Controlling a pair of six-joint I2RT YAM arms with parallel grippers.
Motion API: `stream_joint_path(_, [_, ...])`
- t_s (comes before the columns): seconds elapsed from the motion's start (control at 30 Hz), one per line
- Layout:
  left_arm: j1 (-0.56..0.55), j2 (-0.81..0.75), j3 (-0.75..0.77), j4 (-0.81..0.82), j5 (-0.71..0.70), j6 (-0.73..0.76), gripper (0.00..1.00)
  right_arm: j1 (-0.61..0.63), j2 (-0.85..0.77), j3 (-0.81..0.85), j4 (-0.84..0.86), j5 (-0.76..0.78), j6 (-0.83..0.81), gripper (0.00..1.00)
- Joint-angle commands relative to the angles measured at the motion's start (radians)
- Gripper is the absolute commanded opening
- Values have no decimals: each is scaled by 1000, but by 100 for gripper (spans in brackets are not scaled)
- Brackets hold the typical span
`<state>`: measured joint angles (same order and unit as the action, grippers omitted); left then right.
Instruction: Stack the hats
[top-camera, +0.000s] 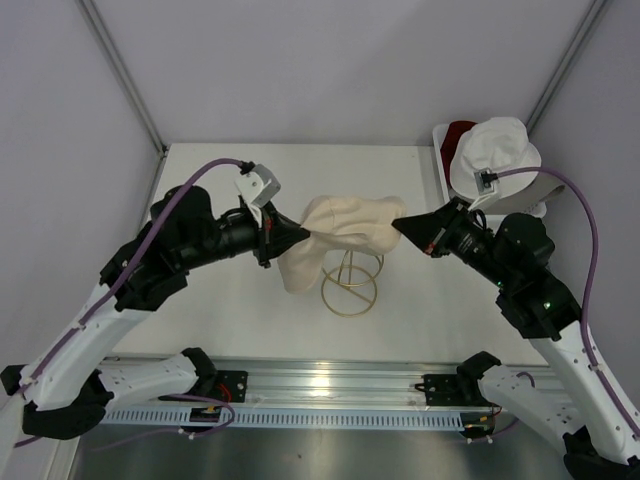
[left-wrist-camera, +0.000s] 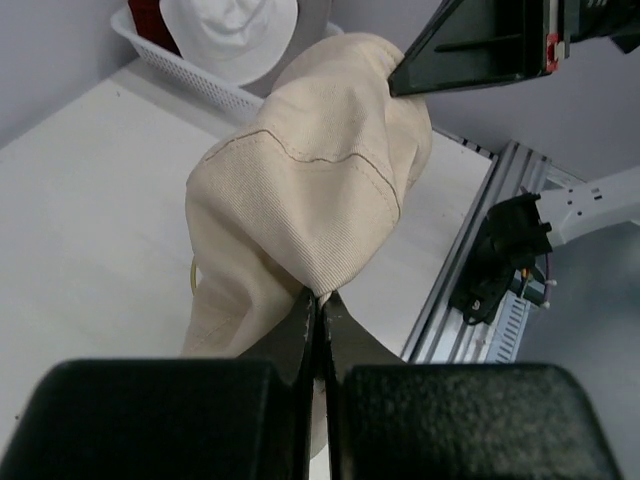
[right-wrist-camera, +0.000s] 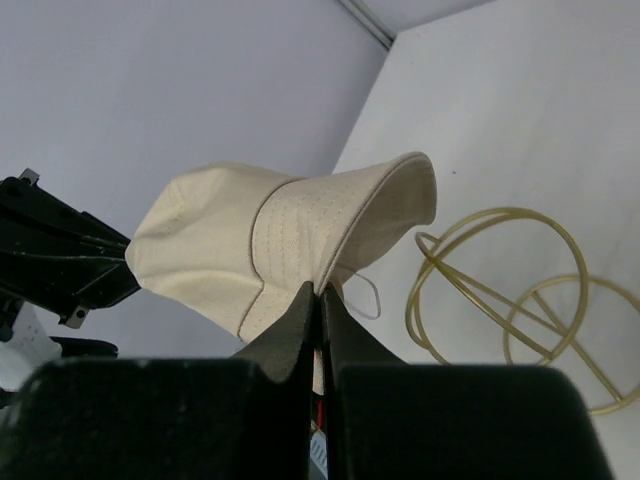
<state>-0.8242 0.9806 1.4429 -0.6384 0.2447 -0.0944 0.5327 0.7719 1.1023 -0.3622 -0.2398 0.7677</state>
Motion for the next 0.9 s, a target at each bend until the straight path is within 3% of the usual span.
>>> stream_joint_path(0.0, [5, 9, -35, -50, 42, -34, 1, -10, -19, -2, -125, 120, -5, 0])
stream_joint_path(0.2, [-9, 66, -50, -106, 82, -22, 1, -8, -77, -105, -178, 200, -8, 0])
stream_joint_path(0.47, [-23, 84, -41, -64, 38, -30, 1, -10, -36, -228, -101, 197, -83, 0])
stream_joint_path(0.77, [-70, 228, 59, -93, -194, -93, 1, -10, 44, -200, -103, 459, -105, 0])
stream_joint_path(0.87, [-121, 289, 92, -119, -350, -90, 1, -10, 44, -206, -115, 528, -131, 0])
